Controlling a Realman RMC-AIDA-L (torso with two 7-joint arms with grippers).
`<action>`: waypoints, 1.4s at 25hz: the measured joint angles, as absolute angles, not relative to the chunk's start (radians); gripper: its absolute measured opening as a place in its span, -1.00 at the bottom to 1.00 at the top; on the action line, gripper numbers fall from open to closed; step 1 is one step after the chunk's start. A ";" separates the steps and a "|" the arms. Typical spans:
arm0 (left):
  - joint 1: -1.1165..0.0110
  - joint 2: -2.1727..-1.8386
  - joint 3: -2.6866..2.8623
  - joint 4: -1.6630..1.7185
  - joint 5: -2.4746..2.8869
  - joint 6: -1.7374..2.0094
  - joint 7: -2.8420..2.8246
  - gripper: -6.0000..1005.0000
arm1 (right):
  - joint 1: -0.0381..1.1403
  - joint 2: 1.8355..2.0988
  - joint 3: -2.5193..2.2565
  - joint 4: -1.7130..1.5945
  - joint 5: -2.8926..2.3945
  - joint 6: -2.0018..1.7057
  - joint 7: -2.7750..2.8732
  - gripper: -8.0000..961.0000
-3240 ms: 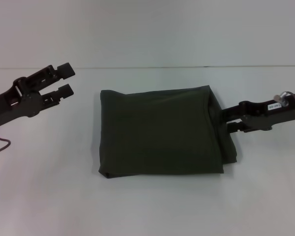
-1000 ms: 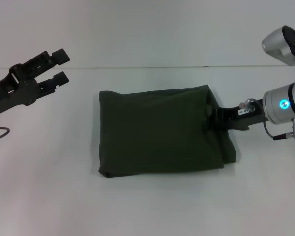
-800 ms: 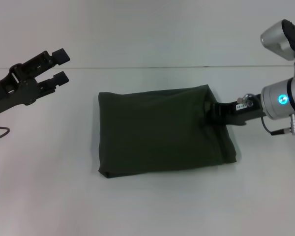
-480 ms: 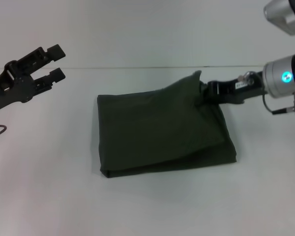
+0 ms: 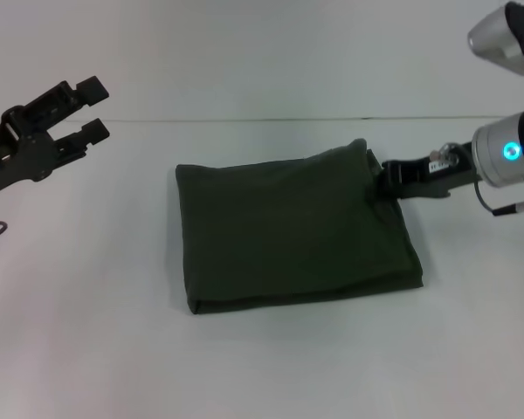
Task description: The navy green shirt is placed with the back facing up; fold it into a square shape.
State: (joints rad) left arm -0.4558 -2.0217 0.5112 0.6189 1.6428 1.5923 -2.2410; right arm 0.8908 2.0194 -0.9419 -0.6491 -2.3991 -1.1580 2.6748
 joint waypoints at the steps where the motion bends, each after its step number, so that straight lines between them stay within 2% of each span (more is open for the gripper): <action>1: -0.456 -2.022 0.508 0.619 1.643 1.591 -2.241 0.81 | 0.892 2.018 -0.942 -0.638 -2.400 -1.158 2.676 -0.89; 12: -0.460 -2.023 0.498 0.617 1.643 1.587 -2.236 0.80 | 0.885 1.994 -0.941 -0.561 -2.467 -1.098 2.687 -0.89; 17: -0.456 -2.023 0.481 0.617 1.643 1.586 -2.229 0.80 | 0.889 1.993 -0.938 -0.569 -2.527 -1.071 2.752 -0.75; 20: -0.452 -2.023 0.478 0.617 1.643 1.586 -2.228 0.80 | 0.882 1.984 -0.933 -0.594 -2.539 -1.068 2.779 -0.67; 25: -0.449 -2.025 0.477 0.617 1.644 1.590 -2.228 0.80 | 0.869 1.961 -0.910 -0.636 -2.537 -1.096 2.797 -0.40; 28: -0.450 -2.022 0.485 0.617 1.650 1.594 -2.228 0.80 | 0.822 1.961 -0.826 -0.745 -2.462 -1.186 2.734 -0.36; 29: -0.448 -2.004 0.529 0.617 1.661 1.605 -2.242 0.80 | 0.797 1.963 -0.791 -0.778 -2.404 -1.227 2.686 -0.36; 31: -0.444 -1.996 0.547 0.617 1.668 1.612 -2.250 0.80 | 0.753 1.958 -0.721 -0.798 -2.275 -1.298 2.580 -0.37; 35: -0.434 -1.982 0.567 0.619 1.748 1.680 -2.271 0.80 | 0.638 1.924 -0.603 -0.724 -1.944 -1.472 2.347 -0.27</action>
State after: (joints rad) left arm -0.4340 -1.9817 0.5672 0.6186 1.7483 1.6795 -2.2714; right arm 0.6381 1.9236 -0.6030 -0.7240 -1.9441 -1.4717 2.3472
